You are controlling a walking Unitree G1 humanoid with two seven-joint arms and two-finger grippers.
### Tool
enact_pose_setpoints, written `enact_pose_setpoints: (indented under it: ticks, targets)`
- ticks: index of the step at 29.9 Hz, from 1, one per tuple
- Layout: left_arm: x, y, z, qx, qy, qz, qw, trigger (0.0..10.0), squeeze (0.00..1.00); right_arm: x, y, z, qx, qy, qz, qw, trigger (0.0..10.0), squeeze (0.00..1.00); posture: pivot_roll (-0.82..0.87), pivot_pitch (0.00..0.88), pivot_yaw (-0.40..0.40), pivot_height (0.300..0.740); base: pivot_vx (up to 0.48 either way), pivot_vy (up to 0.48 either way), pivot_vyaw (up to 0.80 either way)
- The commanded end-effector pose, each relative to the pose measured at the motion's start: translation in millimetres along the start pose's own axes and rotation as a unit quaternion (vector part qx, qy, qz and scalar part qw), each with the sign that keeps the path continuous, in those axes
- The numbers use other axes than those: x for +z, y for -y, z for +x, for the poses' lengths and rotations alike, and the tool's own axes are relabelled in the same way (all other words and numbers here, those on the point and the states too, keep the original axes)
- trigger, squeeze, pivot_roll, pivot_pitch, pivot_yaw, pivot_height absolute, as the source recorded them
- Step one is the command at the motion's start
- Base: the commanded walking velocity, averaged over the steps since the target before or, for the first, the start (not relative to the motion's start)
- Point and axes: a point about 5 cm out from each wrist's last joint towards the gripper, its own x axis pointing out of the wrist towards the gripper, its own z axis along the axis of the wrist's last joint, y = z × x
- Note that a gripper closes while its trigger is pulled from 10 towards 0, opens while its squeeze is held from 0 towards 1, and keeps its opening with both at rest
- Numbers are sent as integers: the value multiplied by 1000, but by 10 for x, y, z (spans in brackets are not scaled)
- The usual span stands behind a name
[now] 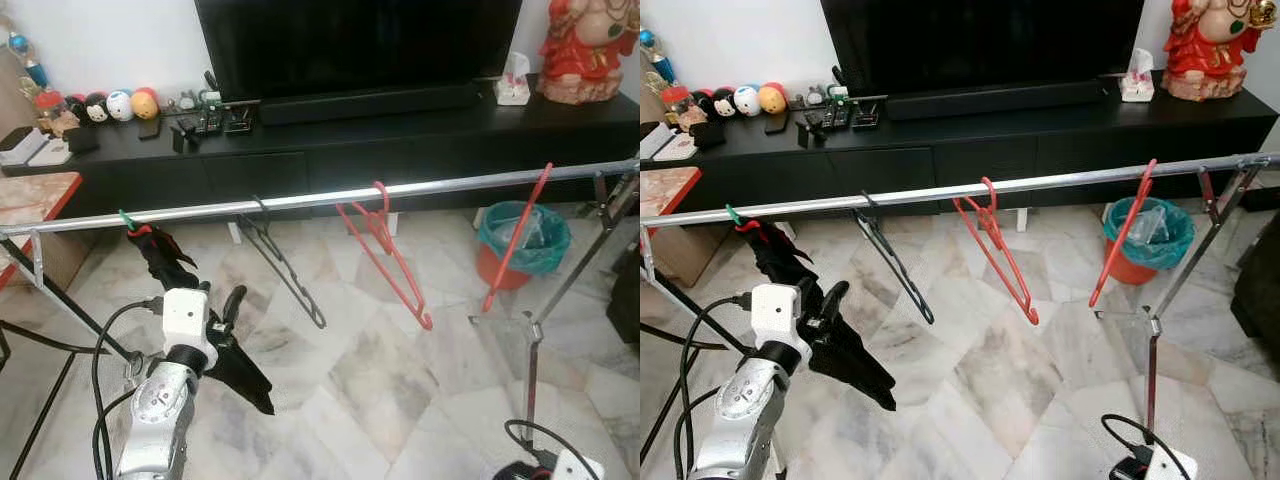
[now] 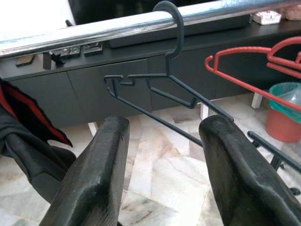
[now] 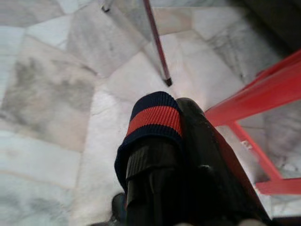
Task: Hang hanger
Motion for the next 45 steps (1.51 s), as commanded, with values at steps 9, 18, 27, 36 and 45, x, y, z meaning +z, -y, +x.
enact_pose_setpoints:
  ticks: [9, 18, 27, 36, 45]
  targets:
    - [13, -114, -55, 18, 5, -3, 1000, 10000, 0, -89, -33, -32, 22, -19, -20, 999, 10000, 0, -67, 0, 68, 740, 0, 0, 0]
    - [-36, -27, -34, 11, -1, -16, 1000, 10000, 0, 623, -113, 83, 44, 175, -39, 983, 10000, 0, -79, 0, 74, 740, 0, 0, 0]
    - [-91, 139, 10, 2, -1, -29, 1000, 10000, 0, 1154, -546, -340, 134, 377, -30, 916, 10000, 0, -85, 0, 71, 740, 0, 0, 0]
    - [-75, 66, -29, 24, 9, -24, 999, 10000, 0, 1114, -566, -825, 144, 415, -48, 897, 10000, 0, -80, 0, 64, 740, 0, 0, 0]
    - [-22, 99, 26, 20, 23, -22, 999, 10000, 0, 1350, -464, -867, 112, 426, -46, 896, 10000, 0, -90, 0, 65, 740, 0, 0, 0]
